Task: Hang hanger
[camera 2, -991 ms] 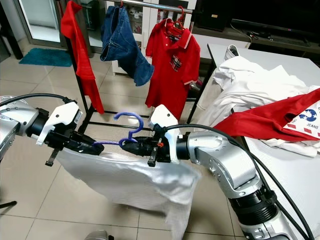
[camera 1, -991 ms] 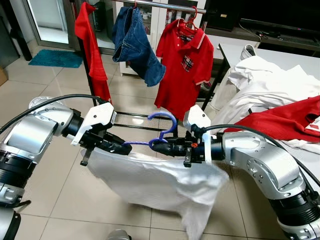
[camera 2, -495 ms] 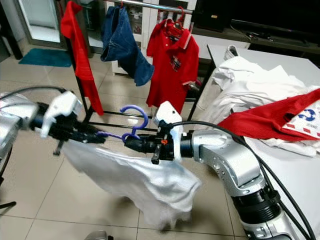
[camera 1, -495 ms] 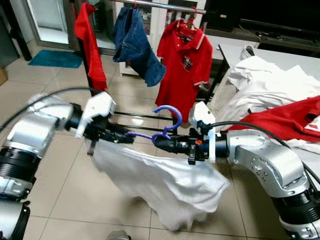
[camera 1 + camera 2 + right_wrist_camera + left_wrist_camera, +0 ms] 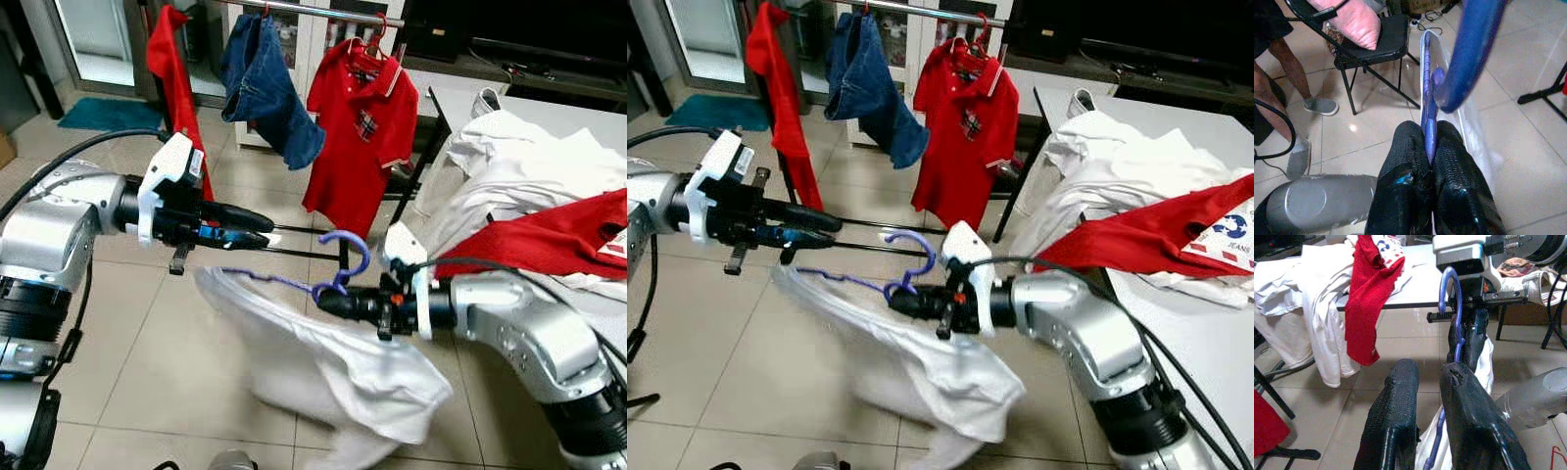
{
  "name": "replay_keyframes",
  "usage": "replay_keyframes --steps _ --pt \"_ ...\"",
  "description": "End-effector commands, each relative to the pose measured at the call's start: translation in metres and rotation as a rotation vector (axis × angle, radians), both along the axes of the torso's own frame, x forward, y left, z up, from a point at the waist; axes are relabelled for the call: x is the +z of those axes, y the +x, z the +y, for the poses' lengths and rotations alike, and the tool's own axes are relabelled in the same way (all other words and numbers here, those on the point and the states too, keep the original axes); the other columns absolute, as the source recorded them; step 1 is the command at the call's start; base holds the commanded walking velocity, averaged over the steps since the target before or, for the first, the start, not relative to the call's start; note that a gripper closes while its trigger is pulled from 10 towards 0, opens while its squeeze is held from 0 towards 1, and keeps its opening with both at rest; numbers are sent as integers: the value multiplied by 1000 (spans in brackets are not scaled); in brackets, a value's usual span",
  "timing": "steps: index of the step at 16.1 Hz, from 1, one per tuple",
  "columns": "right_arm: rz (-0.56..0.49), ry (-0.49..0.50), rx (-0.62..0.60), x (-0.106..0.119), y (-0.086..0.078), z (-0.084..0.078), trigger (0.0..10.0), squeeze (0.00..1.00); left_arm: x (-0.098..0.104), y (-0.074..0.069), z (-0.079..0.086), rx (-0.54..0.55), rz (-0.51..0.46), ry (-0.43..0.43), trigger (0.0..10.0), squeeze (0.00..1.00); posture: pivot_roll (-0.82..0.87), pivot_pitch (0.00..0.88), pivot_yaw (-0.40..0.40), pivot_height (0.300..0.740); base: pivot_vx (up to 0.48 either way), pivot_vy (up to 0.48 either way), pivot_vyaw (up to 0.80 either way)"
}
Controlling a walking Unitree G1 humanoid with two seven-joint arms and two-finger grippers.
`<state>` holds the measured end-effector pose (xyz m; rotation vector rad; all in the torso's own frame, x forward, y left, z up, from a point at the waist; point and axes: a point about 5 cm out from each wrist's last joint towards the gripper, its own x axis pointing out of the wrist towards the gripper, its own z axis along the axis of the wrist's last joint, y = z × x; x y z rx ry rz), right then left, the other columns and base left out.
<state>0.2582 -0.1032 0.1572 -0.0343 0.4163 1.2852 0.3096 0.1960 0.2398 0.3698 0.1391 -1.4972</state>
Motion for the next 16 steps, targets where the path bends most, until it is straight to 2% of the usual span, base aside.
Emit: replay_keyframes --steps 1,2,3,4,5,6,7,8,9,10,11,13,16 --pt "-9 -23 -35 -1 1 -4 0 0 0 1 -1 31 -21 -9 10000 0 145 0 -77 740 0 0 0" --pt "34 -74 -258 -23 6 -19 0 0 -10 3 5 238 -62 -57 10000 0 151 0 -69 740 0 0 0" --pt "46 -75 -376 -32 8 -24 0 0 -17 2 10 345 -52 -58 10000 0 148 0 -55 740 0 0 0" --pt "41 -60 -546 -40 13 -31 2824 0 -26 0 10 467 -57 -108 10000 0 145 0 -41 740 0 0 0" --pt "37 -50 -631 -43 15 -35 5882 0 -34 -2 10 538 -22 -114 10000 0 142 0 -36 740 0 0 0" --pt "2 -42 -744 -46 16 -40 10000 0 -47 -8 8 639 -7 -133 10000 0 145 0 -33 740 0 0 0" --pt "-48 -24 -839 -46 14 -43 10000 0 -63 -15 2 786 -26 -164 10000 0 145 0 -31 740 0 0 0" --pt "-84 -6 -916 -44 12 -43 10000 0 -73 -25 -6 860 8 -227 10000 0 140 0 -32 740 0 0 0" --pt "-106 0 -951 -42 9 -42 10000 0 -78 -33 -12 923 -3 -264 10000 0 137 0 -37 740 0 0 0" --pt "-127 44 -967 -39 5 -40 10000 0 -82 -38 -14 1028 -88 -251 10000 0 141 0 -44 740 0 0 0" --pt "-117 75 -967 -40 2 -38 10000 0 -82 -43 -15 1090 -124 -263 10000 0 144 0 -45 740 0 0 0" --pt "-121 88 -951 -41 -1 -32 10000 0 -80 -46 -16 1174 -133 -274 10000 0 149 9 -49 740 364 0 400" --pt "-123 91 -932 -40 2 -21 10000 0 -82 -47 -22 1166 -170 -216 10000 0 155 17 -46 740 391 0 800"
